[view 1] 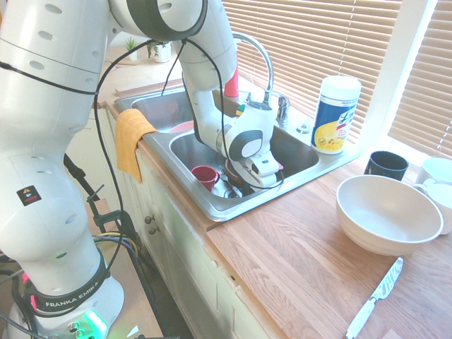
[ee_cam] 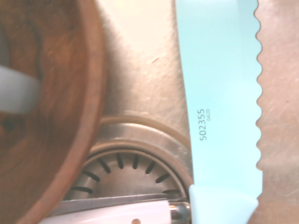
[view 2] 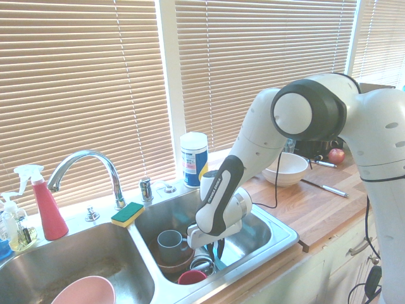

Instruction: Put the knife into the sink

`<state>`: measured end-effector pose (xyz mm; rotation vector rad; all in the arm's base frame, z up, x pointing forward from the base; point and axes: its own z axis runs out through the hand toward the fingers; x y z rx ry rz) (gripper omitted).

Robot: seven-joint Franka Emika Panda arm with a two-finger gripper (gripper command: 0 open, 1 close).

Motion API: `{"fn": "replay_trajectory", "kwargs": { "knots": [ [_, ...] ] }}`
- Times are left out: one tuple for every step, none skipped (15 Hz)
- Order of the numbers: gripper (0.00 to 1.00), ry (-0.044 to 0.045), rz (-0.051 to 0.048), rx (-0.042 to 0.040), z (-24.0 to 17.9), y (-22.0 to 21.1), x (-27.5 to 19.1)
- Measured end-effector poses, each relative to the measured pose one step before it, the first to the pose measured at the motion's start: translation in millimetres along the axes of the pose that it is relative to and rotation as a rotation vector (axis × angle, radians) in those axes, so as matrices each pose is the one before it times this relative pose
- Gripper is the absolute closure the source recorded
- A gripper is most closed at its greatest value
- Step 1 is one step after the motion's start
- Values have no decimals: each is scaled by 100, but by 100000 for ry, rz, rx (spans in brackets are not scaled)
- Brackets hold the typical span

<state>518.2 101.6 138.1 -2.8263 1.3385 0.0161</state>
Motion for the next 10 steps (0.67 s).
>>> {"fn": "replay_trajectory", "kwargs": {
  "knots": [
    [0, 167, -150, 260, -114, -60, -62],
    [0, 372, -73, 592, -318, -70, 0],
    [0, 553, -30, 778, -458, 49, -19],
    [0, 477, -49, 719, -531, 142, -87],
    [0, 672, -323, 847, -829, 95, -123],
    [0, 1352, -640, 1257, -1290, 25, -17],
    [0, 1791, -1117, 1409, -1817, -87, 103],
    [0, 1381, -2270, 805, -2461, -186, 192],
    [0, 754, -2484, 137, -3023, -305, 266],
    [0, 190, -2177, 190, -3225, -164, 205]
  ]
}}
